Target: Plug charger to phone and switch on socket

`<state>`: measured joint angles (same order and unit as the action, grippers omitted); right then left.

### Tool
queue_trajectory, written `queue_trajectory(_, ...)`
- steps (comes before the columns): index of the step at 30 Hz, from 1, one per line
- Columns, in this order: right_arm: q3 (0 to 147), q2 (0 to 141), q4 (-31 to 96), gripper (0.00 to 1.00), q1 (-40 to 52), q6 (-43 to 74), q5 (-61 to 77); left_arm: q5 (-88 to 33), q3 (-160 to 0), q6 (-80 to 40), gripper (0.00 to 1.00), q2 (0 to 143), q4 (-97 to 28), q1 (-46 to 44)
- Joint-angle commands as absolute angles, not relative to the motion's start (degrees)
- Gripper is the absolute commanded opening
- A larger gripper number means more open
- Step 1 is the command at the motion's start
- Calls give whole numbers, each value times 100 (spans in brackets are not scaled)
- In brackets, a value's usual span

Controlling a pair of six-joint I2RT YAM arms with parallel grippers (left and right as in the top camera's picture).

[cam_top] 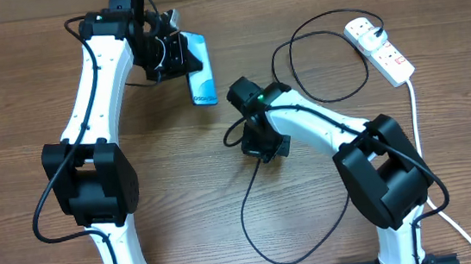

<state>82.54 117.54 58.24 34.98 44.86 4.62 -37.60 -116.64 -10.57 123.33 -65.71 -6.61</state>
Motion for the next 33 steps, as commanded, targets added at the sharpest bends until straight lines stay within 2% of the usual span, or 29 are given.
queue_trajectory(1, 8519, 11028, 5841, 4, 3249, 3924, 1328, -5586, -11749, -1096, 4, 12215, -6342, -628)
queue_trajectory(7, 8519, 10077, 5870, 4, 2805, 2910, 2956, -8093, -11749, -1105, 4, 12215, -5542, -628)
queue_trajectory(11, 8519, 9598, 5909, 4, 2593, 2519, 3577, -8884, -11749, -1555, 4, 12215, -5054, -628)
queue_trajectory(15, 8519, 9223, 5909, 4, 2495, 1920, 4261, -9059, -11749, -1977, 4, 12215, -4939, -628)
queue_trajectory(19, 8519, 9045, 5966, 4, 2495, 1592, 4327, -9063, -11749, -2427, 4, 12215, -4939, -628)
queue_trajectory(25, 8519, 9043, 5968, 4, 2493, 735, 5242, -9067, -11749, -2554, 4, 12215, -4943, -628)
queue_trajectory(33, 8519, 9043, 5817, 4, 2128, 722, 5413, -9067, -11749, -2530, 4, 12215, -4943, -631)
